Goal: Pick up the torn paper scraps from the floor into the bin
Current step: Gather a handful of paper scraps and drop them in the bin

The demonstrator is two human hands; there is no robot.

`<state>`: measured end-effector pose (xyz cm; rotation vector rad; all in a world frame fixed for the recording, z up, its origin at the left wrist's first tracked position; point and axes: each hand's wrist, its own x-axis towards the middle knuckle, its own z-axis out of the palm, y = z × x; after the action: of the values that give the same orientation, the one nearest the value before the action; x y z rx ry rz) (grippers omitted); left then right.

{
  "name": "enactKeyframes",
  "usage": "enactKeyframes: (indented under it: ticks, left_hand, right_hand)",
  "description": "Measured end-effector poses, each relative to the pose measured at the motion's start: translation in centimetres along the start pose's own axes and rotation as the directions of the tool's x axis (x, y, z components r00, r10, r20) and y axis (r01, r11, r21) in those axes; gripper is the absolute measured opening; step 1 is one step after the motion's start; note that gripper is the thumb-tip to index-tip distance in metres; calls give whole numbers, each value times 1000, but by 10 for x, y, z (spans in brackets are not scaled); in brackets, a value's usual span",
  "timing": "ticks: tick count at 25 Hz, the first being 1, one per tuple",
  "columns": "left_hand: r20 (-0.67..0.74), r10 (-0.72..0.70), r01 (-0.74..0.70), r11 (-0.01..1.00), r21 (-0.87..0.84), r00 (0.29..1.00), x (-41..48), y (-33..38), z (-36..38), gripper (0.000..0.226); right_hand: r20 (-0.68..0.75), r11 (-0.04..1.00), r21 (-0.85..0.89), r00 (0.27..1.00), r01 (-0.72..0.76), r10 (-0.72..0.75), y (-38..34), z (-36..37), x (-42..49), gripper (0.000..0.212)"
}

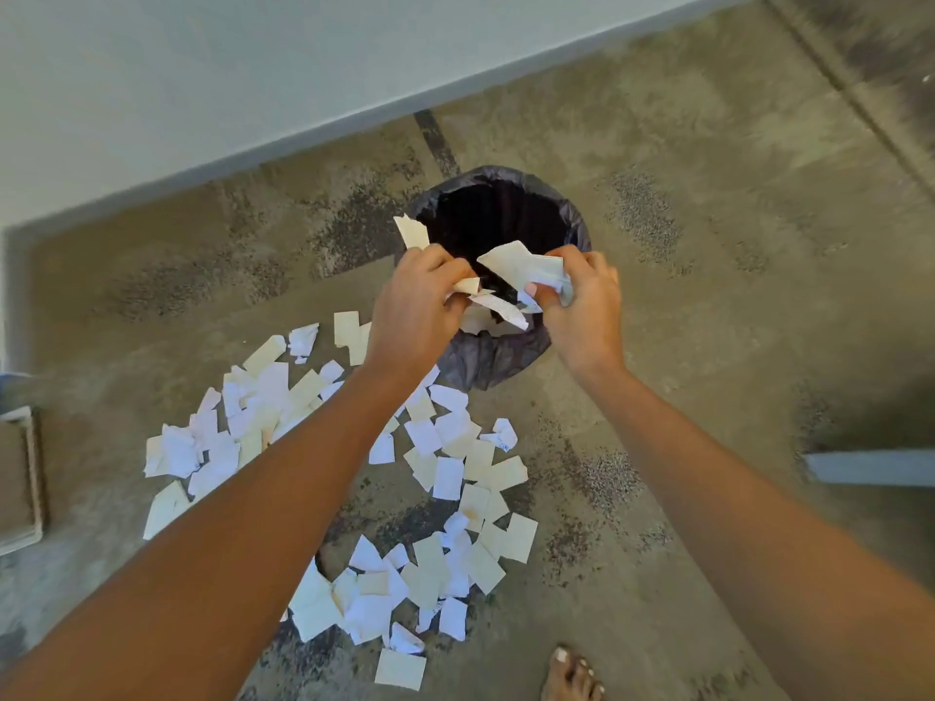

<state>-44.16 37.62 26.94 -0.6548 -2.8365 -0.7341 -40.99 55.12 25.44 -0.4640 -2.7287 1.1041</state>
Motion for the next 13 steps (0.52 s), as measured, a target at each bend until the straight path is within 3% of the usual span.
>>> enactKeyframes:
  ticks: [4, 13]
  left_hand:
    - [20, -68, 68, 998, 7, 998, 23, -4, 24, 12]
    - [125, -67, 62, 997, 44, 990, 26, -5, 57, 17]
  right_hand:
    - [45, 999, 43, 999, -27, 25, 9, 5, 24, 19]
    - [169, 998, 55, 985, -30, 20, 25, 21, 33, 34]
